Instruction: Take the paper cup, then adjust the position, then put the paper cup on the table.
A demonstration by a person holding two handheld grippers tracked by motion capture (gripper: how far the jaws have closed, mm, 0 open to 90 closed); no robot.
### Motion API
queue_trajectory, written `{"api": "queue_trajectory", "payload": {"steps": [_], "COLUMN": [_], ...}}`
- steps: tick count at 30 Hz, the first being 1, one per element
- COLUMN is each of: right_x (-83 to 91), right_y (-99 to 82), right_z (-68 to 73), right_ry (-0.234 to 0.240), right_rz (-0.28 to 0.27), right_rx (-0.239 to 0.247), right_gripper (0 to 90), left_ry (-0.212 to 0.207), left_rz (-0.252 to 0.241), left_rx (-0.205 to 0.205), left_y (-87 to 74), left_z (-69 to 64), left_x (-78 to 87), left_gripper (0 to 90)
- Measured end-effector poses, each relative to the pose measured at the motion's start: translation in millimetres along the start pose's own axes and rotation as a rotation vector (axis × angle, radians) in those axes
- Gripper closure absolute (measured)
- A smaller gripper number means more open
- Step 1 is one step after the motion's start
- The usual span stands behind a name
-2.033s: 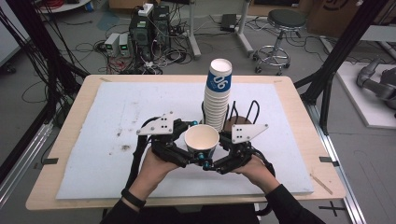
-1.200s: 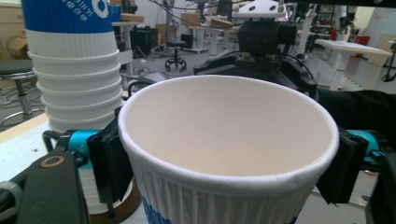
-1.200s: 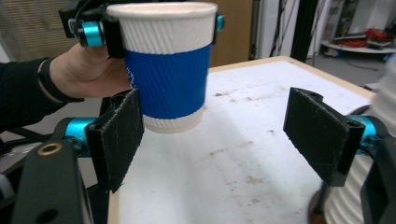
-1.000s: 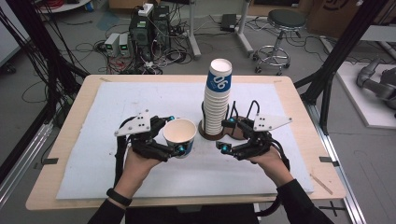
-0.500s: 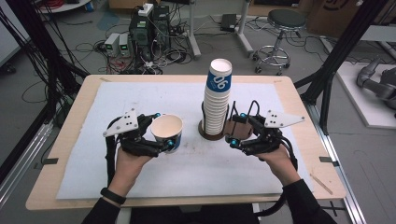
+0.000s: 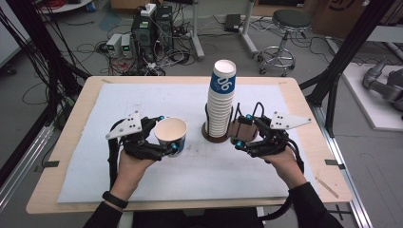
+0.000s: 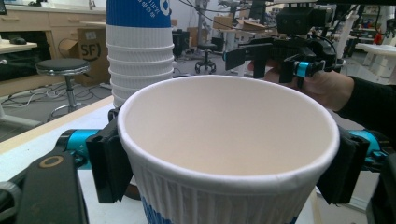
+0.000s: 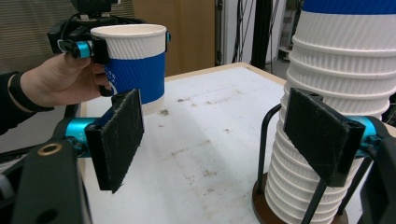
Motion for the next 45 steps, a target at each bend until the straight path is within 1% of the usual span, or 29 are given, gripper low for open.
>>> {"api": "queue_trajectory", "payload": {"steps": [4, 6, 11, 14, 16, 18, 20, 23, 24, 25, 28, 30, 34, 35, 39, 42, 45], "right_x": [1.0, 1.2, 1.5, 0.4, -0.6, -1.3, -1.7, -1.7, -1.2, -0.5, 0.8, 1.3, 3.3, 4.1, 7.3, 9.4, 12.0], "right_y": [2.6, 2.7, 2.9, 3.1, 3.8, 5.2, 6.2, 5.9, 5.5, 5.1, 4.9, 4.5, 6.4, 6.6, 6.7, 6.4, 7.3], "right_z": [1.3, 0.8, 0.7, -0.4, -1.9, -3.4, -3.0, -3.2, -3.3, -3.4, -3.7, -2.6, -1.4, -1.1, -3.9, -3.7, -3.7], "right_ry": [0.002, 0.000, -0.003, -0.003, -0.005, -0.007, -0.006, -0.005, -0.006, -0.005, -0.007, -0.007, -0.011, -0.011, -0.022, -0.021, -0.024], "right_rz": [-0.004, -0.003, -0.004, -0.002, -0.004, -0.006, -0.008, -0.004, -0.001, 0.001, -0.001, 0.004, -0.002, -0.001, -0.008, -0.006, -0.010], "right_rx": [0.010, 0.008, 0.012, 0.009, 0.006, 0.015, 0.008, 0.012, 0.008, 0.006, 0.015, 0.012, 0.023, 0.016, 0.019, 0.008, 0.012], "right_gripper": [20.7, 20.7, 20.7, 20.7, 20.7, 20.7, 20.7, 20.7, 20.7, 20.7, 20.7, 20.7, 20.7, 20.7, 20.7, 20.7, 20.8], "left_ry": [-0.009, -0.013, -0.021, -0.020, -0.015, -0.011, 0.001, -0.001, 0.000, -0.003, -0.005, -0.006, -0.019, -0.021, -0.030, -0.035, -0.042], "left_rz": [-0.003, -0.006, 0.009, 0.011, 0.014, 0.009, 0.005, 0.000, -0.001, -0.002, 0.005, 0.008, -0.001, -0.002, -0.015, -0.016, -0.010], "left_rx": [-0.002, 0.003, -0.006, -0.001, 0.000, 0.002, -0.001, 0.002, -0.005, -0.003, -0.008, -0.010, -0.006, -0.006, -0.002, -0.003, -0.006], "left_y": [2.1, 2.4, 0.2, -1.9, -2.9, -2.3, -0.9, 0.7, 1.9, 2.2, 1.7, 1.3, 3.9, 4.6, 7.4, 8.8, 8.4], "left_z": [-1.6, -2.6, -4.8, -6.0, -6.3, -6.6, -6.0, -5.6, -5.2, -5.3, -5.7, -5.8, -6.8, -7.1, -9.1, -10.0, -11.9], "left_x": [-0.4, -1.0, -2.7, -1.2, 1.5, 3.4, 4.8, 4.7, 3.9, 3.4, 1.8, 0.8, -0.6, -0.6, -1.1, -3.0, -5.0], "left_gripper": [20.4, 20.4, 20.4, 20.4, 20.4, 20.4, 20.4, 20.4, 20.4, 20.4, 20.4, 20.4, 20.4, 20.4, 20.4, 20.4, 20.4]}}
Point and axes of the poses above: each handheld gripper's, and its own axes: x roughly backward along the jaws, y roughly out of its top, z roughly to its left, the point moved 8 cm from there along -x, roughly forward along the jaws, and after that the axes turned 4 degrees about y, right-handed, at the moved point
